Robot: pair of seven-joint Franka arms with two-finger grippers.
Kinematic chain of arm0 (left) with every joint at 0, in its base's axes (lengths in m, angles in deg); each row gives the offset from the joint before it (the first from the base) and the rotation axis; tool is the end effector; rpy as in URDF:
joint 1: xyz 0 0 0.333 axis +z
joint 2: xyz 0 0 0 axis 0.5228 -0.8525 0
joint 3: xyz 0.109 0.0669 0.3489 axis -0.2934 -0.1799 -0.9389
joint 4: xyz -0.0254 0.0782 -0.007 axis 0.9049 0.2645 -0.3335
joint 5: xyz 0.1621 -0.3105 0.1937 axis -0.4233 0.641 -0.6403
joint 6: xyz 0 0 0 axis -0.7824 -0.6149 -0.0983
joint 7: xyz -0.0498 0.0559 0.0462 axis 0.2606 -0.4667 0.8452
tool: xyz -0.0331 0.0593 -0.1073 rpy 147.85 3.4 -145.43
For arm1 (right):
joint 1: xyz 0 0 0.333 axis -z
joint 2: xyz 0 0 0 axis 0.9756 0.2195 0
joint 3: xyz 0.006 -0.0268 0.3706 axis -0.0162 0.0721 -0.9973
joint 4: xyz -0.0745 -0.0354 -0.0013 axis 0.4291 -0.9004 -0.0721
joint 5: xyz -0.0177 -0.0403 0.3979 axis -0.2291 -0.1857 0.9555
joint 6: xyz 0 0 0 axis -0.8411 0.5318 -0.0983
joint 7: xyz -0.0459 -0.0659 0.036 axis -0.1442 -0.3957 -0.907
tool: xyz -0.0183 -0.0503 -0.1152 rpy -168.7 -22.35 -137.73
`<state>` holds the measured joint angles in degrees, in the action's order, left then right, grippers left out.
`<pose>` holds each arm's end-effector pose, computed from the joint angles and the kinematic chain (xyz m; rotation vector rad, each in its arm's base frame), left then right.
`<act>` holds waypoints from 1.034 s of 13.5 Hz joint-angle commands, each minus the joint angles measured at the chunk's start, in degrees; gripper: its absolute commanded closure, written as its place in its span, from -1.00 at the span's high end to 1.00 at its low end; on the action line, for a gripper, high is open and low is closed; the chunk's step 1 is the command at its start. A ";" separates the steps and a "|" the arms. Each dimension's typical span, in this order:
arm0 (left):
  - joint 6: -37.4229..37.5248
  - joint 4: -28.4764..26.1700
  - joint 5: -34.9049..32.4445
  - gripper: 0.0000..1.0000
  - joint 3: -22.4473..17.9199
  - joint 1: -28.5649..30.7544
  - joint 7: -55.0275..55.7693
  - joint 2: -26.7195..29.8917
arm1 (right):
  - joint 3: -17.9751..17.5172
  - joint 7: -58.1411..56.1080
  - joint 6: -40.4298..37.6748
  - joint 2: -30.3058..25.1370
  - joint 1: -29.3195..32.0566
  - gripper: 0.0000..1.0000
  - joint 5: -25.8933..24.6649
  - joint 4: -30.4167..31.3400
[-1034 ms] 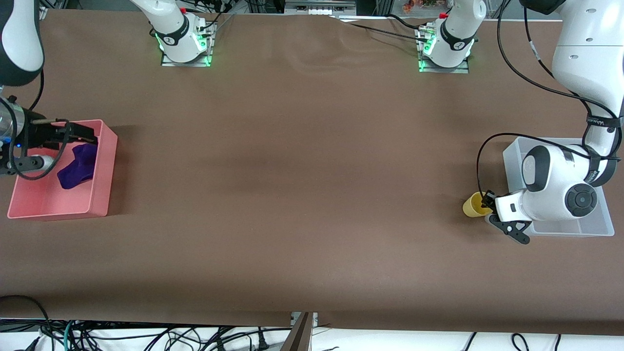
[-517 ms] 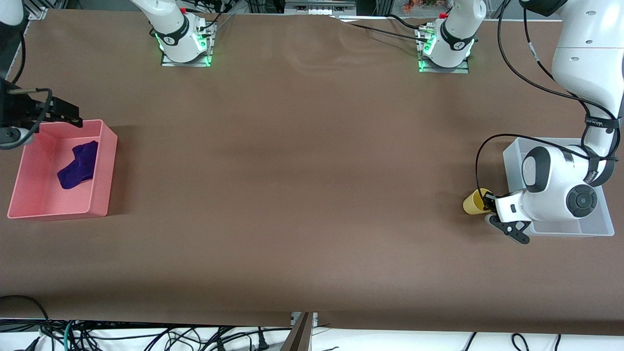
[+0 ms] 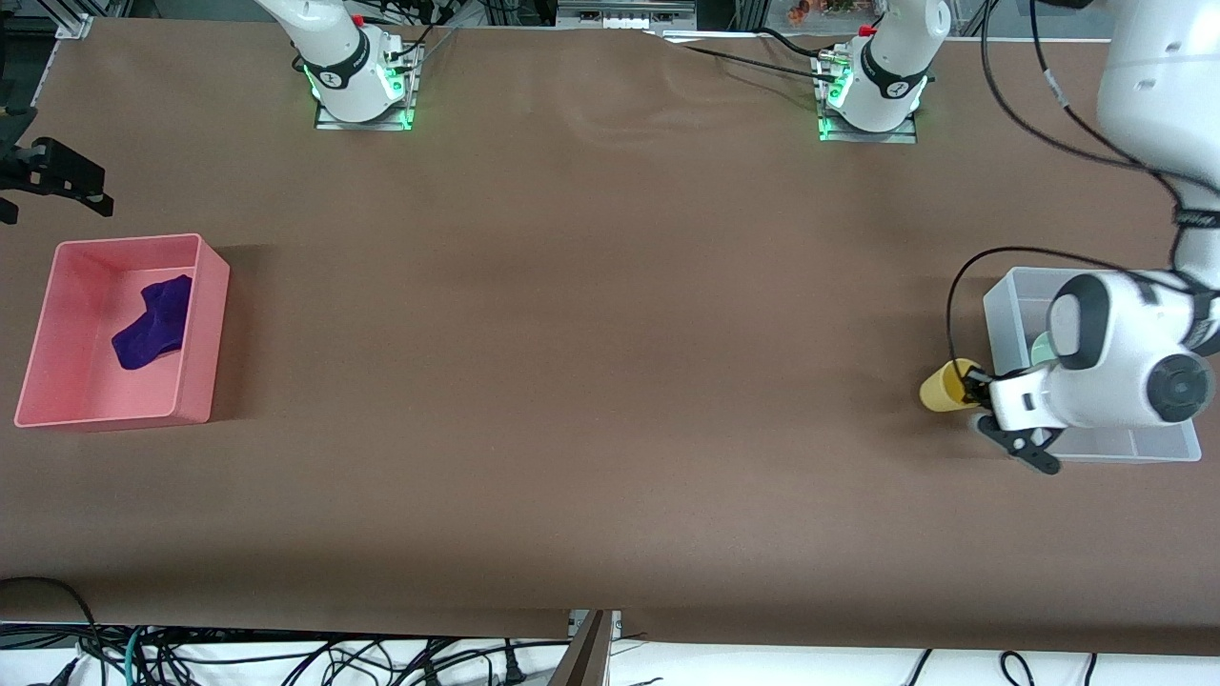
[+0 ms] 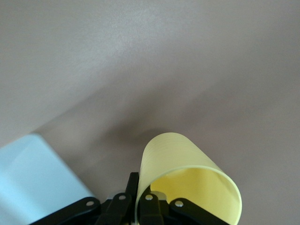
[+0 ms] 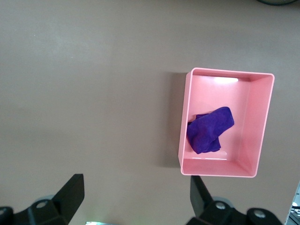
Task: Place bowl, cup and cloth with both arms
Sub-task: 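Carry the yellow cup with the left gripper onto the green bowl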
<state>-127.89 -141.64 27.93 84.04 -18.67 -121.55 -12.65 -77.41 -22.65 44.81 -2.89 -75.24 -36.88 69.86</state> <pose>0.7014 0.0786 0.3235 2.9328 -0.8606 -0.2972 0.5618 -0.0263 0.6767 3.0794 0.2304 -0.0523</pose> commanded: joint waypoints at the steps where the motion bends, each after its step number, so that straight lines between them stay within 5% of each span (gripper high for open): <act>1: 5.11 -0.60 -3.01 -1.00 -3.52 0.78 -6.92 7.01 | -1.22 1.09 -1.12 -1.70 0.99 1.00 -0.78 1.96; 5: 3.99 0.46 -6.09 -1.00 -9.33 3.59 -17.31 7.03 | -1.05 2.85 -1.49 -0.83 0.91 1.00 -0.43 1.35; 7: -2.23 -0.41 -9.61 -1.00 -9.43 6.29 -17.49 4.32 | -1.05 2.68 -1.49 0.06 0.64 1.00 -0.43 0.47; 13: -6.48 -1.65 -6.28 -1.00 -8.99 10.09 -18.28 -2.37 | -0.96 2.41 -1.13 0.15 0.73 1.00 -0.26 0.46; 14: -6.48 -2.08 -4.80 -0.37 -8.99 10.44 -19.07 -2.38 | -0.96 2.32 -0.96 0.15 0.73 1.00 -0.34 0.38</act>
<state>-134.12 -143.27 20.83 74.62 -9.21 -138.20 -15.45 -77.75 -20.70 43.85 -2.53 -75.13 -36.92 70.55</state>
